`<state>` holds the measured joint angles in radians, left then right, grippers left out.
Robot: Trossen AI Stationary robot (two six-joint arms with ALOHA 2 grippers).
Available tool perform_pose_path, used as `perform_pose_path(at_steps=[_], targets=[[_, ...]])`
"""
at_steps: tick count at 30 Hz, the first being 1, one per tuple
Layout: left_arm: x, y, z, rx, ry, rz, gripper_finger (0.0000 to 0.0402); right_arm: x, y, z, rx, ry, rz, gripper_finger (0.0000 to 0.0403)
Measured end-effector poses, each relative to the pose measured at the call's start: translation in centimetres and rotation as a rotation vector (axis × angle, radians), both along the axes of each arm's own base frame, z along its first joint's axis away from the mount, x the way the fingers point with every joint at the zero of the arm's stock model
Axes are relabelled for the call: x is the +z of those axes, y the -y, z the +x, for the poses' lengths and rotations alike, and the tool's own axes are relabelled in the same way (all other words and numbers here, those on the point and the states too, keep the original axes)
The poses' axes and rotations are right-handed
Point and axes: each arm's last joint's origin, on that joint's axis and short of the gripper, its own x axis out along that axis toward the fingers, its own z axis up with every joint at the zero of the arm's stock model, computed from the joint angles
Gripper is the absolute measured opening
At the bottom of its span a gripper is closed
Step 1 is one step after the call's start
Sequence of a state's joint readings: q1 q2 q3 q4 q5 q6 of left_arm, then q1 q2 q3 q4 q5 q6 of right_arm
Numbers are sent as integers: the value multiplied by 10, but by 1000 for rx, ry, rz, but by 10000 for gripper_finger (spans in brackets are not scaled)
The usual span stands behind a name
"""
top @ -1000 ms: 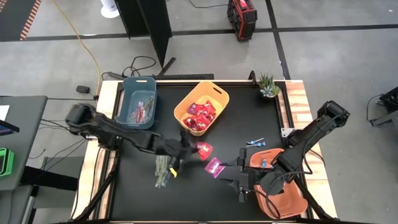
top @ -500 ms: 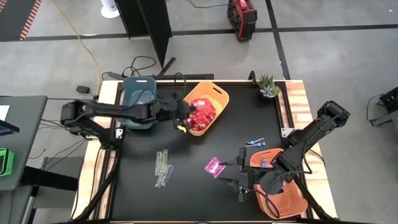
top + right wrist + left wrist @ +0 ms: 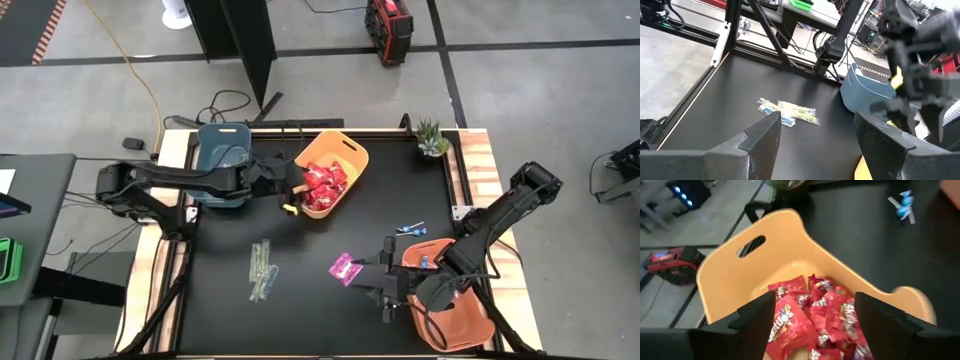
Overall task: Sort candy
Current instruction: Put the green gummy into the blue bin
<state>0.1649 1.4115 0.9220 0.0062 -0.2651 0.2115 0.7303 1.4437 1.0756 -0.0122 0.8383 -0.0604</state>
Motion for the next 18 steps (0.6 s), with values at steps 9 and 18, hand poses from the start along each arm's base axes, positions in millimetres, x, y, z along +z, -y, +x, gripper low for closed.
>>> perform_pose_path(at_steps=[9,18], targets=[[63,31,-87,57,86,-38,254,-2,3,1,-12,-14,-5,269],[0,73,-143,37,-65,-287,219,-6,25,15,-113,-38,48,269]])
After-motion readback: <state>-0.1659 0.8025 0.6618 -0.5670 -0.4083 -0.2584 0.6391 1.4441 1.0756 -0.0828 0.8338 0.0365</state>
